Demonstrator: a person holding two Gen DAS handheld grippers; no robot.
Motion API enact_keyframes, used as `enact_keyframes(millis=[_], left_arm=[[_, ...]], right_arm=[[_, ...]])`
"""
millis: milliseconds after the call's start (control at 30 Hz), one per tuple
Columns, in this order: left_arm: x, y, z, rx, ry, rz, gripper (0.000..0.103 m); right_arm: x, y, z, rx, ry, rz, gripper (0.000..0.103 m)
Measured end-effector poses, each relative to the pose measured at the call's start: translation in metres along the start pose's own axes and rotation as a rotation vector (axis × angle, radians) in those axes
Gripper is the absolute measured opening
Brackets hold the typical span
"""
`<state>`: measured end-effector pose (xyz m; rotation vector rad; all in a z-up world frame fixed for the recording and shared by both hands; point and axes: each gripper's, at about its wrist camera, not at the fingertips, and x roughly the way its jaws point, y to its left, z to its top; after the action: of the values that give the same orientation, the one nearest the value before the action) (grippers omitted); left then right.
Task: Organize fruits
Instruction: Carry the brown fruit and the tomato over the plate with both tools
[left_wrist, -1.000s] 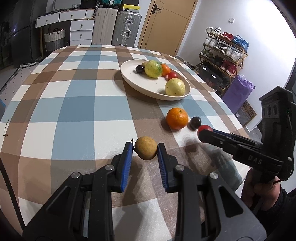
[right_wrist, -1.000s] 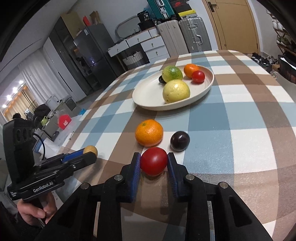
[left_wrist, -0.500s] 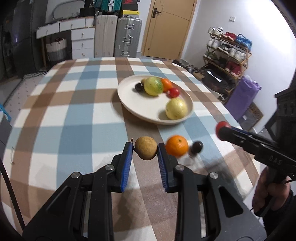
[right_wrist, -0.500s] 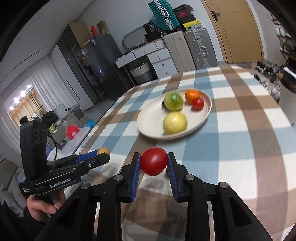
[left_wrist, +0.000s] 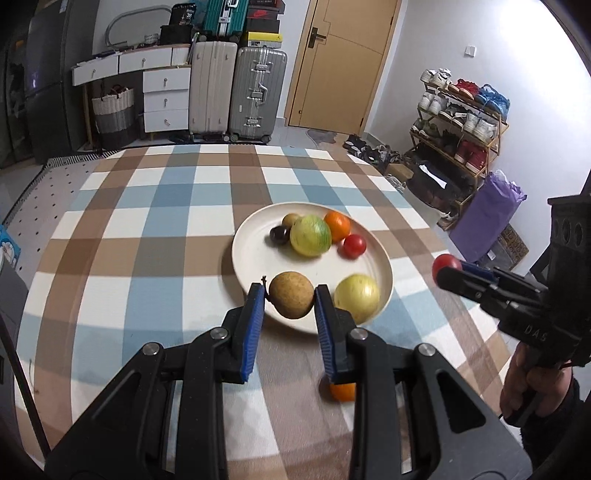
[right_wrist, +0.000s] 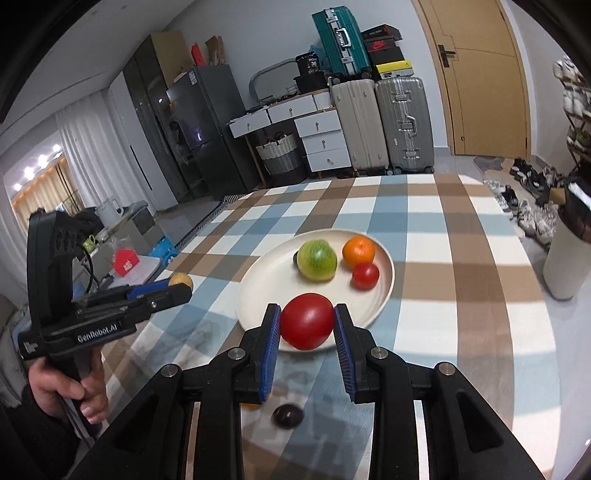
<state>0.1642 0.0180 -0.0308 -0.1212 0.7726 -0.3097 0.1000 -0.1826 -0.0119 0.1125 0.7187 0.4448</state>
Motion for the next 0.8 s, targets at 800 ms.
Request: enact_keyframes(millis=[800], left_arm=[[0.125, 0.002, 0.041, -0.028, 0.160, -0.030, 0.025]], right_arm=[[0.096, -0.025, 0.042, -0.028, 0.155, -0.003, 0.029]])
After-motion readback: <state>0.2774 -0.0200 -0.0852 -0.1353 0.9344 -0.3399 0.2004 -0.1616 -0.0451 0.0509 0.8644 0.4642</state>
